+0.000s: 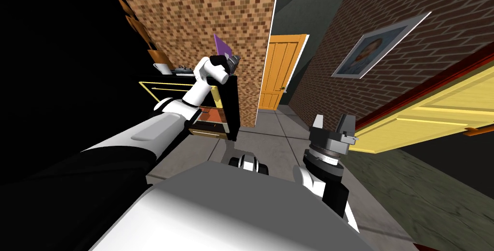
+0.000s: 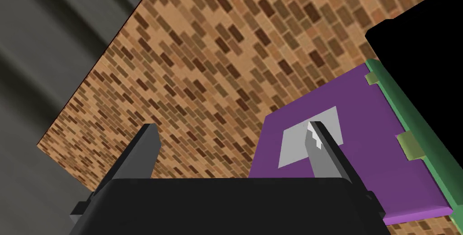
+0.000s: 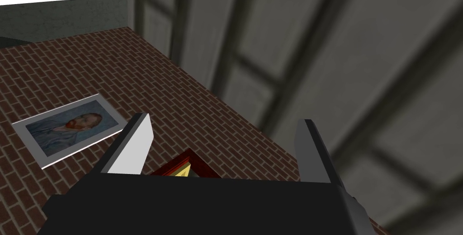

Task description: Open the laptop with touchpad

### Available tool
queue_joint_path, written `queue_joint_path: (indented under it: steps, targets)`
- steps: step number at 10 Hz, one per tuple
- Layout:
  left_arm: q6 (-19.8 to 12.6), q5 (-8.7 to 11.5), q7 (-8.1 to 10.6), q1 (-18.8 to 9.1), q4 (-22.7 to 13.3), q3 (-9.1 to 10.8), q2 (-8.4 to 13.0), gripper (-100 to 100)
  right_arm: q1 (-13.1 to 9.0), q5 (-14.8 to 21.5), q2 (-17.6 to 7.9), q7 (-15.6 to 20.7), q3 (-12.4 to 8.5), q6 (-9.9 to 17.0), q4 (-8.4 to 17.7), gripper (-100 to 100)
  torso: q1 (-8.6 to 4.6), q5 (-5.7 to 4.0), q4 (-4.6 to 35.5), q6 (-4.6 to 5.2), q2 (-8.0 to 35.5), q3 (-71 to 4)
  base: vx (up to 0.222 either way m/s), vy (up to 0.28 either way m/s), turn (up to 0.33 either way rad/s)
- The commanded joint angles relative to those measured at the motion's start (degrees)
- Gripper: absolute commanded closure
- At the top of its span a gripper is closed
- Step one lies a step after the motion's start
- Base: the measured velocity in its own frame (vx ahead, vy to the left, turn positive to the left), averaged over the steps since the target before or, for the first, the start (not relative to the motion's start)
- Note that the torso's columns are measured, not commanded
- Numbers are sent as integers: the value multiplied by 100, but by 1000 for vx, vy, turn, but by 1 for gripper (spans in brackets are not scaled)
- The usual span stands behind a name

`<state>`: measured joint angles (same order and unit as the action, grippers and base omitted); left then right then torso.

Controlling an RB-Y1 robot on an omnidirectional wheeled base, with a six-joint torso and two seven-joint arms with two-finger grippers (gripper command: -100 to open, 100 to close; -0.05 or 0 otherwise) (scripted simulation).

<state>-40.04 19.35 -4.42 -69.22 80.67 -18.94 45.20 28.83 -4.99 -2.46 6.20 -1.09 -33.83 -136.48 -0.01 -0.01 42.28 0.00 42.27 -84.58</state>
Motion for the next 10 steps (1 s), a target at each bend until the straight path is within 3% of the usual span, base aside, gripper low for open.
queue_joint_path:
  steps: [1,2,3,4,5,10]
  targets:
    - [-261,47,-22,-410,-346,-73,147,-100,0,0,0,0,0,0,0,0,3,2,-1,-1,-2,-1,43,-23,3]
    - [-457,94,-45,-618,-636,-139,267,-100,0,0,0,0,0,0,0,0,3,2,-1,0,-1,0,53,-26,4]
    - [-485,94,-45,-735,-636,-139,267,-100,0,0,0,0,0,0,0,0,2,2,0,-1,-2,0,43,-19,7]
    - [-697,138,-68,-970,-917,-201,383,-100,0,0,0,0,0,0,0,0,3,1,1,0,2,1,45,-25,0]
    - [-697,138,-68,-1042,-917,-201,383,-100,0,0,0,0,0,0,0,0,1,2,1,-2,3,3,41,-18,10]
    - [-1251,245,-129,-1803,-1664,-367,701,-100,0,0,0,0,0,0,0,0,2,1,0,0,1,1,44,-18,5]
